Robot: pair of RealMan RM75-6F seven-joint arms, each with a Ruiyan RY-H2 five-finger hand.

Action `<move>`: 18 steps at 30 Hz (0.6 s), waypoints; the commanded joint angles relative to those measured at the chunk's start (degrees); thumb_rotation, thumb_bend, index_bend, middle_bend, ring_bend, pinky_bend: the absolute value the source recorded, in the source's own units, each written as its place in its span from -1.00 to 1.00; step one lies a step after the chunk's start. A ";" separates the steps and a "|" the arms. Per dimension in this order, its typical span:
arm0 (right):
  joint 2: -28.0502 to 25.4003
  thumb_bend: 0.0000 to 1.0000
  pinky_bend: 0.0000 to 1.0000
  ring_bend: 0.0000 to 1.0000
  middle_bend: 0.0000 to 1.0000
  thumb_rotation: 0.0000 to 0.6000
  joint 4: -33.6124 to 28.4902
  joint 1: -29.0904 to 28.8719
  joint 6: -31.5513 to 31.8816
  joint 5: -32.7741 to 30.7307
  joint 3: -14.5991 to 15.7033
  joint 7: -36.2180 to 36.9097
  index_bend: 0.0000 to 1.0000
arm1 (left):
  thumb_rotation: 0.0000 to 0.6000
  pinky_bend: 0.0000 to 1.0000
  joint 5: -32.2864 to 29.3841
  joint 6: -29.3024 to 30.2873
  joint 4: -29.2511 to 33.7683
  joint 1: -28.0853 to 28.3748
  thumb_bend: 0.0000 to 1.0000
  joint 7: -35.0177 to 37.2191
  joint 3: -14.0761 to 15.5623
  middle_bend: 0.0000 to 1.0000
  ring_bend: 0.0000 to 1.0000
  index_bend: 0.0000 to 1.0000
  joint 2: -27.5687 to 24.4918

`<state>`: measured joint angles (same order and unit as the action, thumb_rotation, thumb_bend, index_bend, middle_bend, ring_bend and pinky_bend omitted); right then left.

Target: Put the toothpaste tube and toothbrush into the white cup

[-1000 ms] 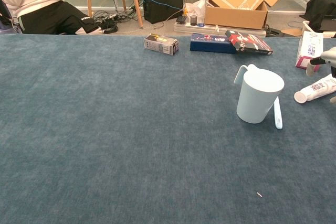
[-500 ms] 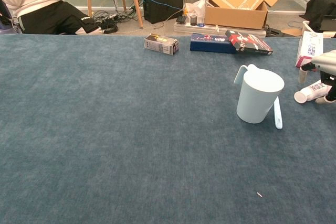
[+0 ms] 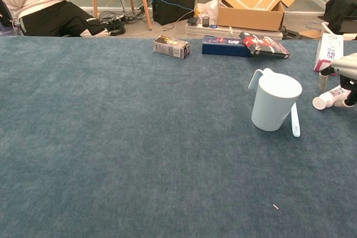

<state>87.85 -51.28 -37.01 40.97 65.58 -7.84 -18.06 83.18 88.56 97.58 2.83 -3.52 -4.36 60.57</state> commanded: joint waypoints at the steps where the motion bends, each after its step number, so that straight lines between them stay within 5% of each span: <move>1: 0.22 -0.64 1.00 0.90 1.00 1.00 0.43 -0.14 -0.36 -0.22 0.05 0.16 -0.19 | 1.00 -0.46 0.03 0.05 0.05 -0.04 -0.56 0.03 0.00 -0.40 -0.57 -0.34 -0.02; 18: 0.79 -0.61 1.00 0.92 1.00 1.00 1.59 -0.24 -0.62 -0.47 0.61 0.07 0.13 | 1.00 -0.46 0.13 0.17 0.13 -0.13 -0.56 0.04 -0.03 -0.40 -0.57 -0.34 -0.07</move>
<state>88.63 -49.69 -37.25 40.37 65.12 -7.23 -17.98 83.32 88.73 97.71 2.70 -3.47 -4.39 60.50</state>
